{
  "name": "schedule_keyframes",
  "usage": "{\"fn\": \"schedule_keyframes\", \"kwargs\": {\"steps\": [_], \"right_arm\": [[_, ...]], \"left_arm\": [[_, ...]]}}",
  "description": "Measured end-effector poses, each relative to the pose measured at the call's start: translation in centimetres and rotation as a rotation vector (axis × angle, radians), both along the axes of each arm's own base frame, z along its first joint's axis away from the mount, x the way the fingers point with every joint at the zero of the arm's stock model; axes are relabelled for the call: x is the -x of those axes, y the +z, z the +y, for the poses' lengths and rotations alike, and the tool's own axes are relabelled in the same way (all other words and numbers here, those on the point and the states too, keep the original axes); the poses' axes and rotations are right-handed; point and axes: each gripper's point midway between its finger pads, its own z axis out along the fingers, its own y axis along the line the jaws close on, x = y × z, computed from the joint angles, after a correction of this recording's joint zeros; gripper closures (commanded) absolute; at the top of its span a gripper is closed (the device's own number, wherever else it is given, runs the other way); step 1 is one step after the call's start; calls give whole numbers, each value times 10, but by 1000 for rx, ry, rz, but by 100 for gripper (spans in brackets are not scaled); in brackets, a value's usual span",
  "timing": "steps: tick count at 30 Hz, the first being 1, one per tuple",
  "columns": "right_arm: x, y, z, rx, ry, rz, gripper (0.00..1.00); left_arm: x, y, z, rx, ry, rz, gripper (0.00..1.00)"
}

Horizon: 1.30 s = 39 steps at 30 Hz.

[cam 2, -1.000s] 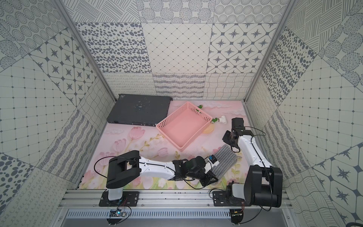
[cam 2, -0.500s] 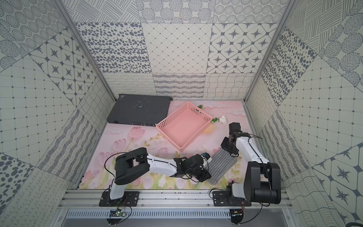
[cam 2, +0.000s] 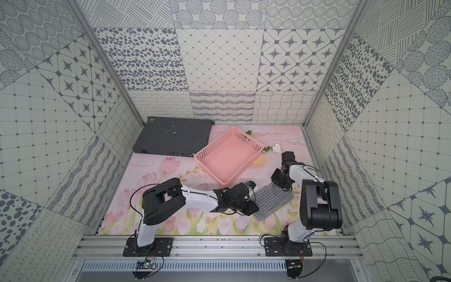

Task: Fold the square dishcloth
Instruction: Smooth out the cleaning item at the center of the board.

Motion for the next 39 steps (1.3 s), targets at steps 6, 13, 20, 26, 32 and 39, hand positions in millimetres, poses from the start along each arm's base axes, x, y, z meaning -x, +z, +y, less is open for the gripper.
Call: {"fn": "schedule_keyframes", "kwargs": {"steps": [6, 13, 20, 26, 32, 39], "right_arm": [[-34, 8, 3, -22, 3, -64, 83], [-56, 22, -1, -4, 9, -119, 81], [-56, 38, -10, 24, 14, -150, 75], [-45, 68, -18, 57, 10, -209, 74], [-23, 60, -24, 67, -5, -174, 75], [8, 22, -33, 60, -39, -40, 78]], "left_arm": [[-38, 2, 18, -54, 71, -68, 79], [-54, 12, 41, -124, 110, -134, 71], [-49, 38, 44, -99, 98, -157, 66], [-37, 53, 37, -75, 78, -162, 68], [-24, 46, 17, -71, 40, -135, 73], [-3, 27, 0, -82, -11, -86, 75]]}}
